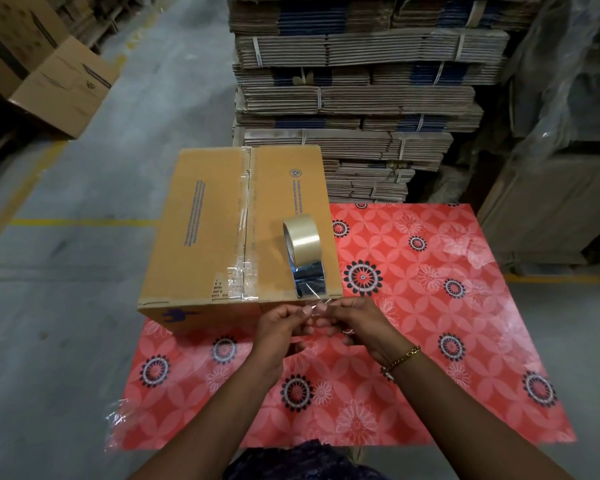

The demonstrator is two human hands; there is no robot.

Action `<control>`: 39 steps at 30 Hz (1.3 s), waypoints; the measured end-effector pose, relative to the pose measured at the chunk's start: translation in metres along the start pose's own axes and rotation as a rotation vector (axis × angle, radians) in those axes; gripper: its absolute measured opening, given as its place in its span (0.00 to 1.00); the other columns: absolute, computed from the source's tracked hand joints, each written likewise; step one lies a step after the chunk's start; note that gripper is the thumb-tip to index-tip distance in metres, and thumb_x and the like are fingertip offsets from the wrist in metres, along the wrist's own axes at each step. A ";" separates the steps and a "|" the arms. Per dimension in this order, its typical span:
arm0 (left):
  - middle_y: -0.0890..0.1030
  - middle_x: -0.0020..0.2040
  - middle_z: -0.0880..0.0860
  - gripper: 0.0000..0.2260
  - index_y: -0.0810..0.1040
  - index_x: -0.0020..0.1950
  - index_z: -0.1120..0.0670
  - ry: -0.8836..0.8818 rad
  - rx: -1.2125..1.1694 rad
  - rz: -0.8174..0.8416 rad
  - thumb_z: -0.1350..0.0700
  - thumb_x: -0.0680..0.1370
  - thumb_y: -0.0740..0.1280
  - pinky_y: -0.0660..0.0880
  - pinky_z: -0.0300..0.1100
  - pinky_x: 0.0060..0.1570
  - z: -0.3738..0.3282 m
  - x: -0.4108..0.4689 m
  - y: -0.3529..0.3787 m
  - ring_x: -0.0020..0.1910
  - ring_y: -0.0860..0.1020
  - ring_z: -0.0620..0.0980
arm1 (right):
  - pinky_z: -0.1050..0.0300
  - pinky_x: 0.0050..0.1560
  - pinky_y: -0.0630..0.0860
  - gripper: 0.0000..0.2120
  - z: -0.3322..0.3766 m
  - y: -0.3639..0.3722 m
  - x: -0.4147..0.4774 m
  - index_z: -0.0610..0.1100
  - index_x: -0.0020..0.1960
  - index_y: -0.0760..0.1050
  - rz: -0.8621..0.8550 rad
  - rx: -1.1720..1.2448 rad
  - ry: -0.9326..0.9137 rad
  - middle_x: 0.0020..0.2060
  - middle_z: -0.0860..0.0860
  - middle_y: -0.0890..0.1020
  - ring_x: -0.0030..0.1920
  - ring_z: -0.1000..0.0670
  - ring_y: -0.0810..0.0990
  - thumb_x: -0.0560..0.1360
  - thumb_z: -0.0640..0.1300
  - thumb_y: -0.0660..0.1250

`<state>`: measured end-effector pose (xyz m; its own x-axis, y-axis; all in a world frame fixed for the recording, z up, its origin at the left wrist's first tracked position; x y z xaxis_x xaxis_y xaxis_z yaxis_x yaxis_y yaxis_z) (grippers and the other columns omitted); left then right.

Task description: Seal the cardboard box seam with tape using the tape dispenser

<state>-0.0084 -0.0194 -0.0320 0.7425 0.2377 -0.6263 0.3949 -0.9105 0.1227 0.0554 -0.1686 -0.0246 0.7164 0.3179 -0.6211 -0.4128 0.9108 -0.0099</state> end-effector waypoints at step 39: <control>0.84 0.50 0.47 0.11 0.81 0.60 0.51 0.272 0.245 0.120 0.48 0.83 0.63 0.75 0.37 0.43 -0.074 0.009 0.002 0.46 0.81 0.41 | 0.56 0.34 0.79 0.15 0.079 -0.052 -0.004 0.44 0.52 0.81 -0.163 0.156 -0.117 0.37 0.48 0.82 0.36 0.48 0.84 0.74 0.54 0.68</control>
<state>0.0390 0.0060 0.0200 0.9050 0.1752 -0.3876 0.1794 -0.9834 -0.0257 0.1190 -0.1962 0.0404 0.8305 0.1837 -0.5258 -0.2014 0.9792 0.0239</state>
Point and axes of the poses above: each hand's wrist, its own x-axis towards the middle knuckle, its own y-axis out of the palm, z = x × y, the point moved 6 cm from there along x, towards the middle knuckle
